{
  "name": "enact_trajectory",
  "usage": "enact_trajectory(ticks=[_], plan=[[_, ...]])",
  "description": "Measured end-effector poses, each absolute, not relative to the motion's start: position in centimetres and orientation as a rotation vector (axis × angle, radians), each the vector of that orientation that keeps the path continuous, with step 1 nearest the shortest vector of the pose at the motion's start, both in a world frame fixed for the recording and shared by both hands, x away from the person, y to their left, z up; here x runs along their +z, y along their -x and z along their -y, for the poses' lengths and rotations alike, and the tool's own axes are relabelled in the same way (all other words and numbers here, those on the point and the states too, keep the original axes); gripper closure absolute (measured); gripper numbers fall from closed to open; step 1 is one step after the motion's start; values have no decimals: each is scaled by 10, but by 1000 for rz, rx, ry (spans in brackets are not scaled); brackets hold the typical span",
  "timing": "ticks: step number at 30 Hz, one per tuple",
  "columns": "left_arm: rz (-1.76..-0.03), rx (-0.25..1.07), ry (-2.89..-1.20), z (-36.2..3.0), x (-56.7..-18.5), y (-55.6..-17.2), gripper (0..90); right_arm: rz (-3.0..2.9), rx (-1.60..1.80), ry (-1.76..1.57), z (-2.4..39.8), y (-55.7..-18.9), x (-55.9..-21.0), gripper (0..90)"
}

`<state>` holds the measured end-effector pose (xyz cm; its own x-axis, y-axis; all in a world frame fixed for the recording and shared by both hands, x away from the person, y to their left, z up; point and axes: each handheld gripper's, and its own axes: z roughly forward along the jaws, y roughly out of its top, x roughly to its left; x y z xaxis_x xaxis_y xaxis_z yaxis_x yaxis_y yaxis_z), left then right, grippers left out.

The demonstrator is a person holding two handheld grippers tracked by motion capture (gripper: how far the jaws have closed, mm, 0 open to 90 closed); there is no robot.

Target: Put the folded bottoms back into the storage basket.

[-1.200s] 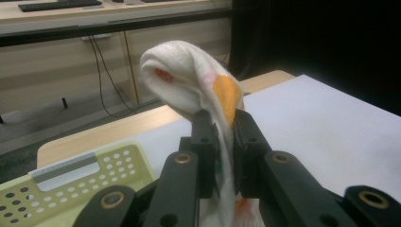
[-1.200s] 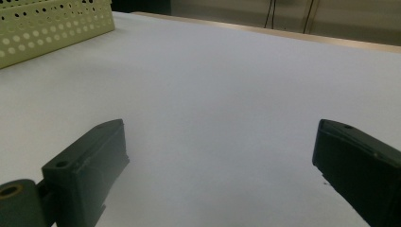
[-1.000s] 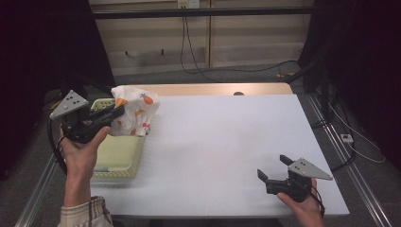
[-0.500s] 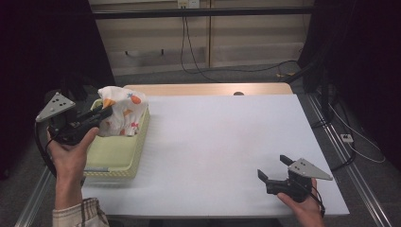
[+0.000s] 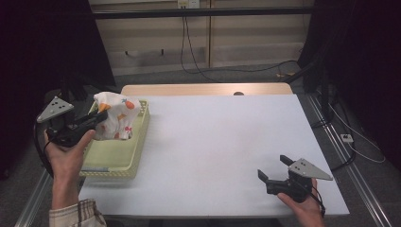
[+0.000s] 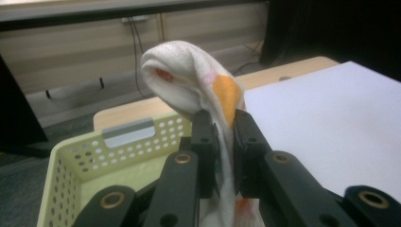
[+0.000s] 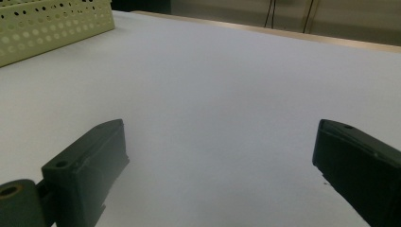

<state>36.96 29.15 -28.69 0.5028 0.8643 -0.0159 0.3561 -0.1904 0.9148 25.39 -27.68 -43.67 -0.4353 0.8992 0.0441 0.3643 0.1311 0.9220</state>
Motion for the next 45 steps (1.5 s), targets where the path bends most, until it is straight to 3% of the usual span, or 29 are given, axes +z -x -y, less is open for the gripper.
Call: enact_trajectory(ticks=[45], plan=[[-1186, 462, -1861, -307, -340, -408, 813, -1882, 1283, -1211, 276, -254, -437, 40]])
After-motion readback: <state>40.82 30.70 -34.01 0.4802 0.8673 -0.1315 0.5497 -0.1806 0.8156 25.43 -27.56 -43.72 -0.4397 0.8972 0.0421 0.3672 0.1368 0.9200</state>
